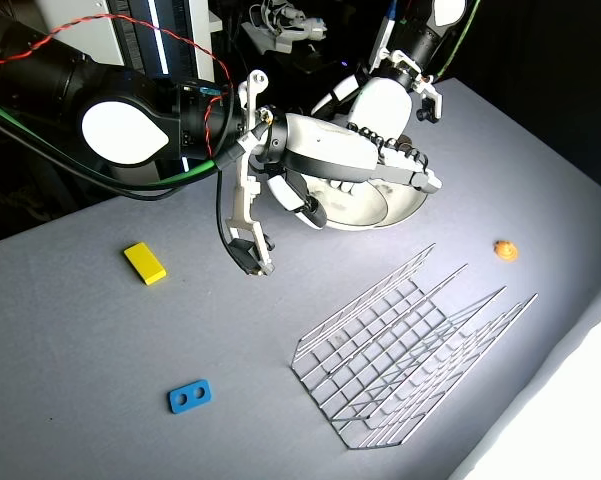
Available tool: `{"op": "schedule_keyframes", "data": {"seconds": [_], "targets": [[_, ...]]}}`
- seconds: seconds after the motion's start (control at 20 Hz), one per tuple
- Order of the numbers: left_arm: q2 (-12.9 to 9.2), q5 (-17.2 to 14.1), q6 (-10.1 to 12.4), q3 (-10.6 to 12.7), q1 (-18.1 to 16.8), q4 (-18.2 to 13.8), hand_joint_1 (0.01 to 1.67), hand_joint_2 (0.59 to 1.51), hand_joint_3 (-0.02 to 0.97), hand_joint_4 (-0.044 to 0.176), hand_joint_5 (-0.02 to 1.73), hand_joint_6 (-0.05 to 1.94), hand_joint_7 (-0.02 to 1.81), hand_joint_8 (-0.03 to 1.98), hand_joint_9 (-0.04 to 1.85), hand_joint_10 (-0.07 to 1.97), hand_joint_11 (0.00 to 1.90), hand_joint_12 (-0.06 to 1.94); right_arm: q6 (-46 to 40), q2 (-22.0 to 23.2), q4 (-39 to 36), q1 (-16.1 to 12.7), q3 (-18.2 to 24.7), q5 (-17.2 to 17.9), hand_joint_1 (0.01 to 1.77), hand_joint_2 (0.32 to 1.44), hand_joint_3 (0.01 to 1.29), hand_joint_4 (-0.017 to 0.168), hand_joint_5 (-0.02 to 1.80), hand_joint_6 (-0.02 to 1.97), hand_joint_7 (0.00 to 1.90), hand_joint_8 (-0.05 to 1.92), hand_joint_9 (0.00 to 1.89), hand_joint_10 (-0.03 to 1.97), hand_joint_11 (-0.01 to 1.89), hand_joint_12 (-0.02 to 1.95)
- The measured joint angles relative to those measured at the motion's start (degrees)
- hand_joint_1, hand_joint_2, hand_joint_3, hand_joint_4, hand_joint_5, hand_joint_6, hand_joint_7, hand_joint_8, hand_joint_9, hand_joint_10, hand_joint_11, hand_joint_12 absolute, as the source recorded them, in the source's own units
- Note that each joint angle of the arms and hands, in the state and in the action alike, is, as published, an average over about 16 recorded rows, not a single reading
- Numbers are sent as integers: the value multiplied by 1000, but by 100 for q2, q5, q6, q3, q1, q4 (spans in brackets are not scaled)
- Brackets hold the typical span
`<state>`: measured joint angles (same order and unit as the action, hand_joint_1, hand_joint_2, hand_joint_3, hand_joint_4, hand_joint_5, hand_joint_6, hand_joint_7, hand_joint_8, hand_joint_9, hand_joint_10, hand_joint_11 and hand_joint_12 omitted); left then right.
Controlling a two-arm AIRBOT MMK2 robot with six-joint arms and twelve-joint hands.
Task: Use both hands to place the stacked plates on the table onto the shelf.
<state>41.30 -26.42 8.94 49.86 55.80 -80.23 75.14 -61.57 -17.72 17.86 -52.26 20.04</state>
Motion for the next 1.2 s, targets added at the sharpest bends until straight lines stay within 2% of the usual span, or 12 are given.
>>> {"op": "schedule_keyframes", "data": {"seconds": [0.7,1.2], "targets": [[-30,426,21,293,18,64,22,1097,19,4,-18,-44,-13,-24,-5,-12,13,-28,60,-32,1,-11,-1,-101,1136,960,15,1,56,18,19,14,21,5,13,230],[-26,441,16,305,29,92,22,1097,19,1,-18,-52,-14,-26,-9,-19,14,-36,314,-683,6,152,-328,-142,1146,957,16,1,55,18,18,14,21,6,13,275]]}}
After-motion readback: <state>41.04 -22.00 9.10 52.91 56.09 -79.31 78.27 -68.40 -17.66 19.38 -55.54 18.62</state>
